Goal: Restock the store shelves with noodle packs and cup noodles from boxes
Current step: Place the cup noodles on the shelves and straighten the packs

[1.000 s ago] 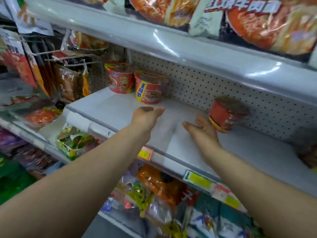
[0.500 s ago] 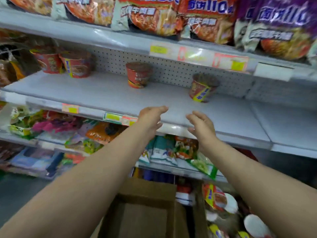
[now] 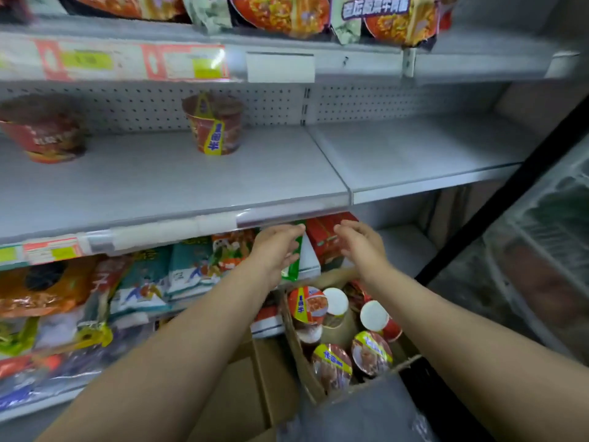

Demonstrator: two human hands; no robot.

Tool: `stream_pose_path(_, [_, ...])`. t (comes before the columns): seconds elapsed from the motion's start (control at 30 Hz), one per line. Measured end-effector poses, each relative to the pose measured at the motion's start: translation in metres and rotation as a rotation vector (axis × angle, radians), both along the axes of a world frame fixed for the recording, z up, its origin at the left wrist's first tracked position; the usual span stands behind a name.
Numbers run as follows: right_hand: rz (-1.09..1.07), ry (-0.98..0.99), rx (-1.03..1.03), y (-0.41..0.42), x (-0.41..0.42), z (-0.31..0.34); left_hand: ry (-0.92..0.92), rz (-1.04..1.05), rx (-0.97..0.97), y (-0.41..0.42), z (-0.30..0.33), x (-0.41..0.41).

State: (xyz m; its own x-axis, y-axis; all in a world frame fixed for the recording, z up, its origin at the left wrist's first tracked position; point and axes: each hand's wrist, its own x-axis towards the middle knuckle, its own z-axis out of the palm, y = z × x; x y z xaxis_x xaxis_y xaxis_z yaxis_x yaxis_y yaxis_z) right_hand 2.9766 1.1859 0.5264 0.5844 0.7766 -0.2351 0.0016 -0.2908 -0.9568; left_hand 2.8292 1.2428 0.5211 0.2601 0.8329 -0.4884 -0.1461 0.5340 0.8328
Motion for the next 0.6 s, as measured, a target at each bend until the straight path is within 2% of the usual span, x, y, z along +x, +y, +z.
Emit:
stream_pose_path(0.17, [-0.153, -0.009, -0.105, -0.025, 0.048, -0.032, 0.043, -0.077, -0.071, -0.008, -0.053, 0.052])
stream_pose_path(0.37, [-0.302, 0.081, -0.319, -0.065, 0.091, -0.094, 0.124, -0.128, -0.245, -0.017, -0.122, 0.085])
stream_pose_path(0.47, [-0.305, 0.126, -0.328, -0.069, 0.112, -0.130, 0.188, -0.101, -0.250, -0.014, -0.155, 0.096])
stream_pose_path(0.6, [-0.226, 0.172, -0.465, -0.055, 0.134, -0.169, 0.210, -0.027, -0.310, -0.016, -0.202, 0.110])
